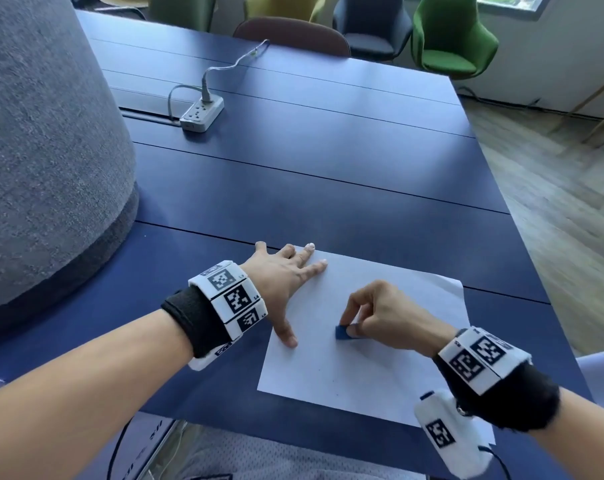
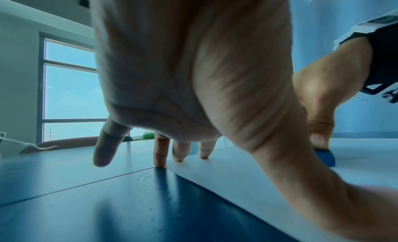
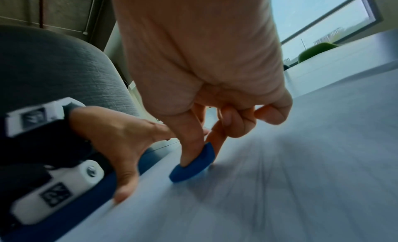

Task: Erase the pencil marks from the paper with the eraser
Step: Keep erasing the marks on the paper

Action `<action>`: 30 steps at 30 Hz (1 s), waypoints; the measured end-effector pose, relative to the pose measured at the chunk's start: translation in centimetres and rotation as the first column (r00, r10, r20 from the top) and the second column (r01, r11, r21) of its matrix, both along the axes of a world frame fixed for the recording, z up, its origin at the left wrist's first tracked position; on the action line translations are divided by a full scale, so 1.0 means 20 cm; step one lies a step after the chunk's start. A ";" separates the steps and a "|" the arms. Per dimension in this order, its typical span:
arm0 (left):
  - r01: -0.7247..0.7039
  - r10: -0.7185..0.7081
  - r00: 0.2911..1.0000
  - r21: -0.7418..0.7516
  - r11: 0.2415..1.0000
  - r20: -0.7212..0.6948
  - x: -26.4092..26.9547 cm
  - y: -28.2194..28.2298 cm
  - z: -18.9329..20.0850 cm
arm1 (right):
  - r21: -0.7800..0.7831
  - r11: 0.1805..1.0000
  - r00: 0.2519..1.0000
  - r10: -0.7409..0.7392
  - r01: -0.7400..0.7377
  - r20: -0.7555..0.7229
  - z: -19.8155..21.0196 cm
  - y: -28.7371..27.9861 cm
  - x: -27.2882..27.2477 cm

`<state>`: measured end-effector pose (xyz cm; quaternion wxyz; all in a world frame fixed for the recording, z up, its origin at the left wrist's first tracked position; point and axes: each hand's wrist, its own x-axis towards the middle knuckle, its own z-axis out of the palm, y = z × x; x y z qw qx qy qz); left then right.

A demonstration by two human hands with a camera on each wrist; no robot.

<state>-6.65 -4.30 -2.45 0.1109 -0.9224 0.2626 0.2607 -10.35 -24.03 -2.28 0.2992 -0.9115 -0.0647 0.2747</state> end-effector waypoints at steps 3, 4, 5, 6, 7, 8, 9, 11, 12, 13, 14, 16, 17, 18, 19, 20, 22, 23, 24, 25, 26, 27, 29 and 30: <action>0.012 -0.012 1.000 0.004 1.000 0.011 0.00 0.00 -0.01 | -0.002 0.999 0.996 -0.054 0.055 0.073 -0.01 0.03 0.12; 0.012 -0.012 1.000 0.003 1.000 0.011 0.00 0.00 0.00 | 0.011 0.996 0.990 -0.089 0.089 0.108 -0.01 0.04 0.17; 0.014 -0.014 1.000 0.003 1.000 0.009 0.00 0.00 0.00 | 0.025 0.992 0.982 -0.127 0.125 0.137 -0.01 0.04 0.22; 0.013 -0.013 1.000 0.004 1.000 0.009 0.01 0.00 0.00 | 0.038 0.987 0.974 -0.162 0.158 0.161 -0.02 0.04 0.27; 0.012 -0.012 1.000 0.007 1.000 0.010 0.01 0.00 0.00 | 0.050 0.980 0.964 -0.197 0.191 0.180 -0.03 0.03 0.31; 0.012 -0.012 1.000 0.010 1.000 0.011 0.01 0.00 0.00 | 0.063 0.973 0.954 -0.229 0.221 0.195 -0.03 0.02 0.35; 0.013 -0.013 1.000 0.012 1.000 0.012 0.01 0.00 -0.01 | 0.075 0.966 0.944 -0.256 0.246 0.207 -0.04 0.01 0.36; 0.013 -0.013 1.000 0.010 1.000 0.013 0.01 0.00 -0.01 | 0.089 0.966 0.940 -0.255 0.241 0.226 -0.04 0.01 0.34; 0.011 -0.012 1.000 0.007 1.000 0.012 0.01 0.00 -0.01 | 0.083 0.976 0.951 -0.215 0.202 0.223 -0.04 0.00 0.31; 0.009 -0.009 1.000 0.006 1.000 0.013 0.01 0.00 -0.01 | 0.068 0.987 0.969 -0.157 0.147 0.188 -0.04 0.00 0.28; 0.007 -0.007 1.000 0.007 1.000 0.013 0.01 0.00 -0.01 | 0.055 0.994 0.986 -0.099 0.093 0.135 -0.04 0.00 0.26; 0.002 -0.002 1.000 0.013 1.000 0.010 0.01 -0.01 -0.01 | 0.041 0.998 0.994 -0.060 0.056 0.088 -0.04 0.00 0.26; 0.001 -0.001 1.000 0.015 1.000 0.010 0.01 -0.01 -0.01 | 0.048 0.995 0.988 -0.092 0.086 0.122 -0.04 0.00 0.29; 0.001 -0.001 1.000 0.017 1.000 0.013 0.01 -0.02 -0.01 | 0.068 0.989 0.975 -0.143 0.133 0.169 -0.05 -0.01 0.31; 0.001 -0.001 1.000 0.020 1.000 0.015 0.01 -0.02 -0.01 | 0.095 0.979 0.958 -0.196 0.180 0.211 -0.06 0.00 0.33; -0.001 0.000 1.000 0.023 1.000 0.016 0.01 -0.02 -0.01 | 0.120 0.969 0.943 -0.237 0.214 0.232 -0.07 0.00 0.33; -0.002 0.001 1.000 0.036 0.999 0.016 0.01 -0.04 -0.01 | 0.130 0.969 0.947 -0.233 0.209 0.220 -0.08 -0.01 0.31; -0.002 0.001 1.000 0.046 0.999 0.017 0.01 -0.04 -0.01 | 0.117 0.978 0.964 -0.194 0.175 0.180 -0.08 -0.02 0.29; -0.001 0.000 1.000 0.056 0.998 0.020 0.00 -0.05 -0.01 | 0.105 0.985 0.980 -0.152 0.139 0.127 -0.07 -0.03 0.27; 0.002 -0.004 1.000 0.068 0.998 0.026 0.00 -0.06 -0.01 | 0.096 0.989 0.987 -0.126 0.117 0.096 -0.06 -0.03 0.27; 0.007 -0.009 0.999 0.080 0.997 0.031 0.00 -0.07 -0.01 | 0.093 0.989 0.986 -0.129 0.119 0.105 -0.06 -0.04 0.28; 0.012 -0.015 0.999 0.089 0.996 0.035 0.00 -0.07 0.00 | 0.097 0.985 0.976 -0.157 0.144 0.148 -0.07 -0.04 0.30; 0.012 -0.015 0.999 0.093 0.996 0.037 0.00 -0.08 0.00 | 0.118 0.973 0.948 -0.223 0.200 0.229 -0.07 -0.03 0.32; 0.010 -0.013 0.999 0.089 0.996 0.035 0.00 -0.08 0.00 | 0.127 0.969 0.944 -0.235 0.210 0.232 -0.07 -0.03 0.31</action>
